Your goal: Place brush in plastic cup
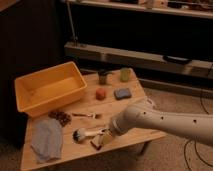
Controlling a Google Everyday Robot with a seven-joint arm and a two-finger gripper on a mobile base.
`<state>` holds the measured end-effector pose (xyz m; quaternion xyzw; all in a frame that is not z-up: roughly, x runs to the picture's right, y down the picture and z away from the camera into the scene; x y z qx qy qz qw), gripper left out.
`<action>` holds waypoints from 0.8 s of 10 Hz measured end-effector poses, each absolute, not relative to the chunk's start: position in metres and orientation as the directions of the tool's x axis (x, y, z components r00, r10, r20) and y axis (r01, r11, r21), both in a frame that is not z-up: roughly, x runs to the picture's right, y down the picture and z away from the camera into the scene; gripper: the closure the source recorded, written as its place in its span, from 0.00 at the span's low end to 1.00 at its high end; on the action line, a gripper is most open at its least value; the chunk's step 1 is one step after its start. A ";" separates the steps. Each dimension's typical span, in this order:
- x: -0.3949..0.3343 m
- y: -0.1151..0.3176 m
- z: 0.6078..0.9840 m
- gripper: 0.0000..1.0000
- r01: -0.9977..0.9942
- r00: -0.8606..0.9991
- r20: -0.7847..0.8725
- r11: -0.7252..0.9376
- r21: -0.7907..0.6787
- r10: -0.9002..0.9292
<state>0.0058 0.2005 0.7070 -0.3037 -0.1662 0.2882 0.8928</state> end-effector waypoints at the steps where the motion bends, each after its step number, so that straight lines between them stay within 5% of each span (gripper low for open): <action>1: 0.006 0.200 0.707 0.20 -0.414 0.778 0.123 0.650 -0.637 0.616; 8: 0.013 0.202 0.735 0.20 -0.019 0.853 0.434 0.848 -0.529 0.289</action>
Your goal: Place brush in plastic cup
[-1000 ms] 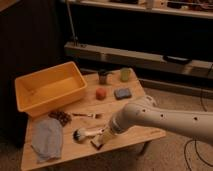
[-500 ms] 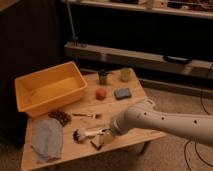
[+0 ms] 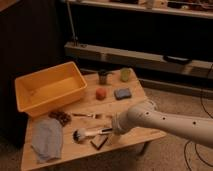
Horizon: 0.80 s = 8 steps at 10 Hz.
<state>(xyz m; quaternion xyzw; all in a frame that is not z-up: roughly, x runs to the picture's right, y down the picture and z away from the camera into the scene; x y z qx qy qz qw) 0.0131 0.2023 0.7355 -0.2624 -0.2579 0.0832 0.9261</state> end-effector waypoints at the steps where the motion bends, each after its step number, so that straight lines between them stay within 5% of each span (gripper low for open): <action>1: 0.012 0.202 0.739 0.20 0.003 0.844 0.455 0.846 -0.533 0.285; 8: 0.003 0.217 0.756 0.20 0.054 0.895 0.398 0.835 -0.547 0.203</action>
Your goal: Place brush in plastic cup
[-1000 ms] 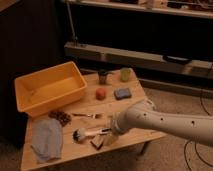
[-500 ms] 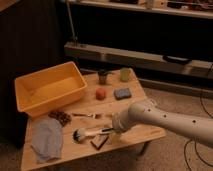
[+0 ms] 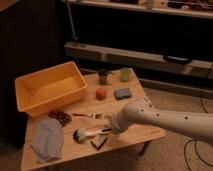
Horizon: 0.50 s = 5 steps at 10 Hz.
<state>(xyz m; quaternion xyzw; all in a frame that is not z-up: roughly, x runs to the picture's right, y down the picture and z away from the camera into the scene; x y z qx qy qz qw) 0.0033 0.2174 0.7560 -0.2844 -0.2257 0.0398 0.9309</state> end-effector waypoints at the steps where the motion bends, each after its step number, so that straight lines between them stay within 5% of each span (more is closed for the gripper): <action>1: 0.002 0.224 0.763 0.20 0.064 0.905 0.383 0.832 -0.551 0.183; 5: -0.011 0.237 0.772 0.29 0.107 0.914 0.380 0.820 -0.562 0.141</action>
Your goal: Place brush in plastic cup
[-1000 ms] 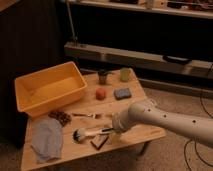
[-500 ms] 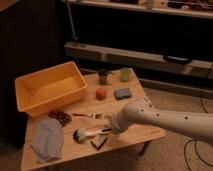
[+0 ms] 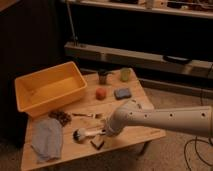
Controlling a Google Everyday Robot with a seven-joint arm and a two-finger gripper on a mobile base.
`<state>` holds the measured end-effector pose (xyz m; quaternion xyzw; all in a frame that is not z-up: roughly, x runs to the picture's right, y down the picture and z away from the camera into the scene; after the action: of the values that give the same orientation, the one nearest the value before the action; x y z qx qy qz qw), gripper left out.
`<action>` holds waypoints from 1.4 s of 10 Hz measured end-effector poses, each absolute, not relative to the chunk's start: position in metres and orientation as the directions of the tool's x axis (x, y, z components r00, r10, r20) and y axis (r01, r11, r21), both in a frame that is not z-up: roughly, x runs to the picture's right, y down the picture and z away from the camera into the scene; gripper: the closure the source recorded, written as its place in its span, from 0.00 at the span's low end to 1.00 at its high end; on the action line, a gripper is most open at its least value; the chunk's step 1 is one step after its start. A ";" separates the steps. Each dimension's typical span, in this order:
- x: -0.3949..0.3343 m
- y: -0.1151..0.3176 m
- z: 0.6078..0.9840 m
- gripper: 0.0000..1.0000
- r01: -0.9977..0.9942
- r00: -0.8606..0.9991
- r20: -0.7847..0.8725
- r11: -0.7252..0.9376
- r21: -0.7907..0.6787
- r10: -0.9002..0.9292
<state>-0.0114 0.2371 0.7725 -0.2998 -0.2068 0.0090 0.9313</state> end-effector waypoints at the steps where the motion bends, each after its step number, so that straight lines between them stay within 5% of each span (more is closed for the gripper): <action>1: -0.016 0.240 0.774 0.38 0.107 0.918 0.371 0.812 -0.573 0.141; 7: -0.023 0.251 0.777 0.97 0.116 0.912 0.378 0.784 -0.610 0.159; 12: -0.019 0.252 0.775 1.00 0.098 0.899 0.388 0.769 -0.632 0.205; 14: -0.019 0.252 0.774 0.90 0.090 0.894 0.387 0.758 -0.646 0.224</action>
<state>-0.0191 0.2517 0.7744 -0.3459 -0.2268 0.0369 0.9097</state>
